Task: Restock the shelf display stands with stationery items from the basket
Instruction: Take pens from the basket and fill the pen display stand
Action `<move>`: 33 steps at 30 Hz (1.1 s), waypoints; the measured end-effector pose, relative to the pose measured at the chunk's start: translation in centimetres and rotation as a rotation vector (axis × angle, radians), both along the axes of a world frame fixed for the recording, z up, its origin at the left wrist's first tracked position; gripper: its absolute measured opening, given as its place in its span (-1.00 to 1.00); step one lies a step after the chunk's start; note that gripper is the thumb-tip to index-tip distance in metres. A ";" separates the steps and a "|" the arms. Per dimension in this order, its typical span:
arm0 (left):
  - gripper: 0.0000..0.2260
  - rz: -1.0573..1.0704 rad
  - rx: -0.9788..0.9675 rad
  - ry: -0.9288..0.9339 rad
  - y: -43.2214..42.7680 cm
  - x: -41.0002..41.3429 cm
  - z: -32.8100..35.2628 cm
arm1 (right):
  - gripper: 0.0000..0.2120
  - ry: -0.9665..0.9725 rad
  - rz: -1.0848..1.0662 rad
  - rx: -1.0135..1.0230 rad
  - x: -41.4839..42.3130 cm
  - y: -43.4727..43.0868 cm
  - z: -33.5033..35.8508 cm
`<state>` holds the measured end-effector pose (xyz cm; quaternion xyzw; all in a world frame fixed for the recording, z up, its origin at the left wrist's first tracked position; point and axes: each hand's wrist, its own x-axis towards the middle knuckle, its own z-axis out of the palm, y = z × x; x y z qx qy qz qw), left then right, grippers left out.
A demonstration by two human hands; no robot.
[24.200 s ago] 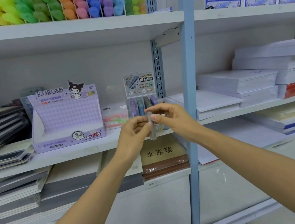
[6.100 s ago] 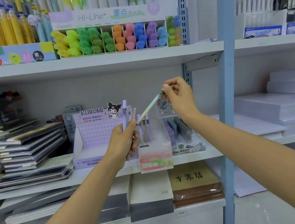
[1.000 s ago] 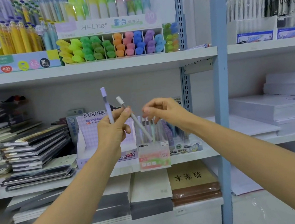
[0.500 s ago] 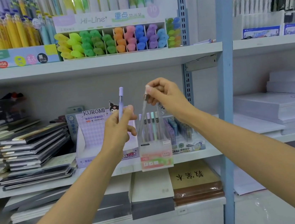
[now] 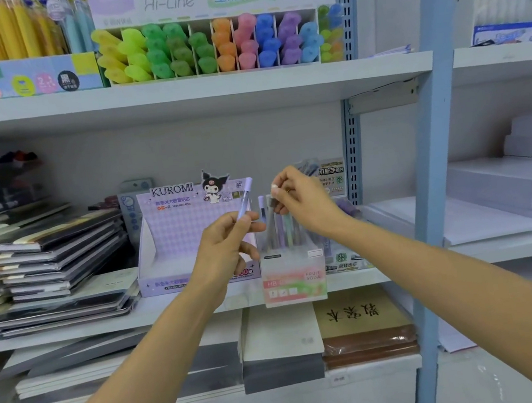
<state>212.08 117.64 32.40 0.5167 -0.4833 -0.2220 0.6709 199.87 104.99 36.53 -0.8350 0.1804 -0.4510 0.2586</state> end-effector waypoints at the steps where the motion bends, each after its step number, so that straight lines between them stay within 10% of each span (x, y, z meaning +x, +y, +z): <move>1: -0.86 0.002 -0.002 0.002 0.0 0.1 -0.1 | -0.92 0.020 0.000 -0.021 0.1 -0.1 0.0; 20: -0.89 0.012 -0.005 -0.022 0.3 -0.1 0.0 | -0.88 0.247 -0.263 -0.231 1.0 -0.1 0.4; 27: -0.87 0.061 -0.040 -0.104 0.5 -1.2 0.8 | -0.80 -0.082 0.233 0.224 -0.9 1.3 1.8; 33: -0.79 0.162 -0.099 -0.237 0.7 -2.1 0.9 | -0.87 -0.178 0.311 0.220 -2.2 2.4 2.6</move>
